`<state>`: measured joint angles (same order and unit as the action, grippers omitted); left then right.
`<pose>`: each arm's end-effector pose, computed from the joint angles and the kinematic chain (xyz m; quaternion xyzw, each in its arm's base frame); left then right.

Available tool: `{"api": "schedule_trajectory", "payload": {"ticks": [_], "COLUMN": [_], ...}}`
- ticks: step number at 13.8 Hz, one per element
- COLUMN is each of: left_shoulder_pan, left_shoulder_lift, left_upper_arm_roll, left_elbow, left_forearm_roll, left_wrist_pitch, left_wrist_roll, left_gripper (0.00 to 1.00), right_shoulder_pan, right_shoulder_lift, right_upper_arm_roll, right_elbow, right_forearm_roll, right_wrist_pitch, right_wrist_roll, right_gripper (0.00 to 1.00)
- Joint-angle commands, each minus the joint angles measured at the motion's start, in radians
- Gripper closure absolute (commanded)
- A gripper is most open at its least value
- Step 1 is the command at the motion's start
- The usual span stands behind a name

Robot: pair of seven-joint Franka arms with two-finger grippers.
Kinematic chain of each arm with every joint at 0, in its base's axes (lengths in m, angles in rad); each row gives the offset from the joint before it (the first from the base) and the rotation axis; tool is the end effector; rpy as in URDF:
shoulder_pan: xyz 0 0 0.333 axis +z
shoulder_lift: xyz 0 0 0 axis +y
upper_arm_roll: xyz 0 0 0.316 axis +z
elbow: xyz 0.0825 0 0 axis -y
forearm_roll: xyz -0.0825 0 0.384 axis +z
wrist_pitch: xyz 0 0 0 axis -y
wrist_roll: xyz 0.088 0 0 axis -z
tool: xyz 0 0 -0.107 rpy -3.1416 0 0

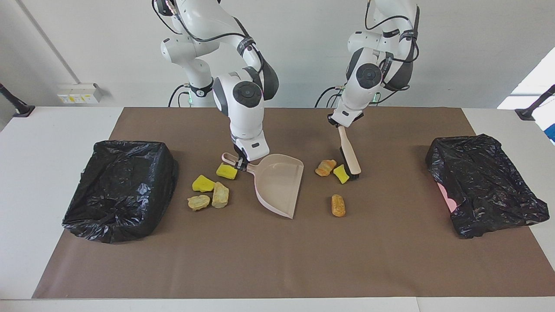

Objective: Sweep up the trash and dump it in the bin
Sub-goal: 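Sweep the trash pieces into the dustpan with the brush in the left gripper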

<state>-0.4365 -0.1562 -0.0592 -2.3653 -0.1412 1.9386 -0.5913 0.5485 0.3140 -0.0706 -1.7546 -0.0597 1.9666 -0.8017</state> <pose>0.3882 -0.2208 0.3692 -0.9858 -0.0822 0.1447 0.0205 0.5593 0.2890 0.3824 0.7921 0.6071 -0.0561 0.0292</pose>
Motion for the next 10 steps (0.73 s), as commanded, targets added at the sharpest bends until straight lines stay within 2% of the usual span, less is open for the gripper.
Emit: {"api": "schedule_trajectory", "payload": {"ticks": [1,4,6,8,10], "left_shoulder_pan": [-0.02,-0.034,-0.056,-0.129,-0.143], "left_shoulder_lift": [-0.007,0.004,0.03,0.078,0.122], "left_upper_arm_roll": [-0.007,-0.01,-0.013,-0.013,-0.014], "left_elbow": [-0.031,-0.025,-0.008,-0.002,0.064], "left_forearm_roll": [0.009,-0.017,-0.125,-0.143,-0.162], "left_wrist_pitch": [0.104,0.138,0.149,0.239,0.269], "left_wrist_roll": [-0.062,-0.032,0.074,0.07,0.082], "left_gripper": [1.0,1.0,1.0,1.0,1.0], "right_shoulder_pan": [-0.004,-0.004,-0.004,-0.005,-0.007], "right_shoulder_lift": [-0.004,-0.006,-0.006,-0.006,-0.006], "right_upper_arm_roll": [0.005,0.005,0.005,0.005,0.005], "right_elbow": [-0.017,-0.045,-0.045,-0.046,-0.046], "right_forearm_roll": [-0.011,-0.009,-0.009,-0.008,-0.008], "right_wrist_pitch": [0.021,0.061,0.061,0.061,0.061], "right_wrist_roll": [0.006,0.019,0.019,0.019,0.019], "right_gripper": [1.0,1.0,1.0,1.0,1.0]}}
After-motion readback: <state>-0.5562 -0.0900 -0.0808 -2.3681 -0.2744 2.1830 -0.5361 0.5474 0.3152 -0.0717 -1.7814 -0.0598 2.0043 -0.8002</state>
